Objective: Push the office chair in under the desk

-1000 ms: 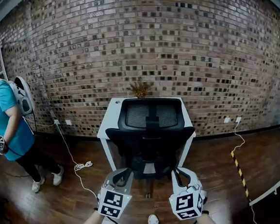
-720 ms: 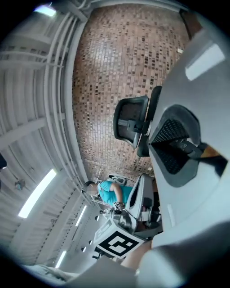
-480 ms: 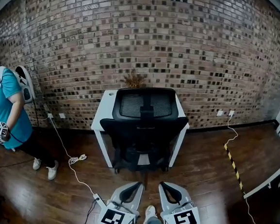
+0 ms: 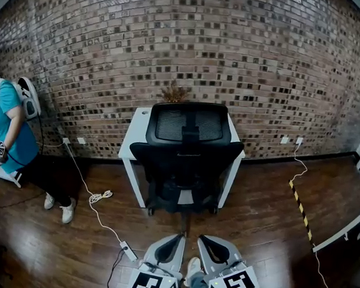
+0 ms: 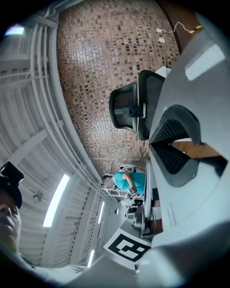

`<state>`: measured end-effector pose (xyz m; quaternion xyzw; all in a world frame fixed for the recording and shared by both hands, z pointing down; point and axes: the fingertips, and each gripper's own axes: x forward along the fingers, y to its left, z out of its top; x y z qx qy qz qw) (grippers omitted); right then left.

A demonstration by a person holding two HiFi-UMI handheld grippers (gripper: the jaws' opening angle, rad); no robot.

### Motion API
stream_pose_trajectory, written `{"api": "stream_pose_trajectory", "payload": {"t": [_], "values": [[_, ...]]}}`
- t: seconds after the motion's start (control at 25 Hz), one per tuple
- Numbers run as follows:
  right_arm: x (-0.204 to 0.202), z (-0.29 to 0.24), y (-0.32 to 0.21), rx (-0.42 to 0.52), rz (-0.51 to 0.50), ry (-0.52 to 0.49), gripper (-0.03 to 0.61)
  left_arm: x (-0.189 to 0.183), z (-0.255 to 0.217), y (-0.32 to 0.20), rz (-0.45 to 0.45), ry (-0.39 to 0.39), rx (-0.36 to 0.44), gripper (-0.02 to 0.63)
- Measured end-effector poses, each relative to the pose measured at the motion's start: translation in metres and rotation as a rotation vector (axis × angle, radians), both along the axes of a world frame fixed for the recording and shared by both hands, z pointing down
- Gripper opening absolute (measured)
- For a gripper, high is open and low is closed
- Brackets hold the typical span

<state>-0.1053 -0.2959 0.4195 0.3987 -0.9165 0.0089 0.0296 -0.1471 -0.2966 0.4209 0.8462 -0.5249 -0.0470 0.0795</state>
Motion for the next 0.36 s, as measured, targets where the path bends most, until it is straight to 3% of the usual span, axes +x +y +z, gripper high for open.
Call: {"api": "stream_pose_trajectory", "payload": {"t": [0.36], "values": [[0.0009,0.0018,-0.0018,0.005,-0.005,-0.005,-0.002,0.0017,-0.0041,0.0005,0.002,0.017,-0.004,0.015]]}}
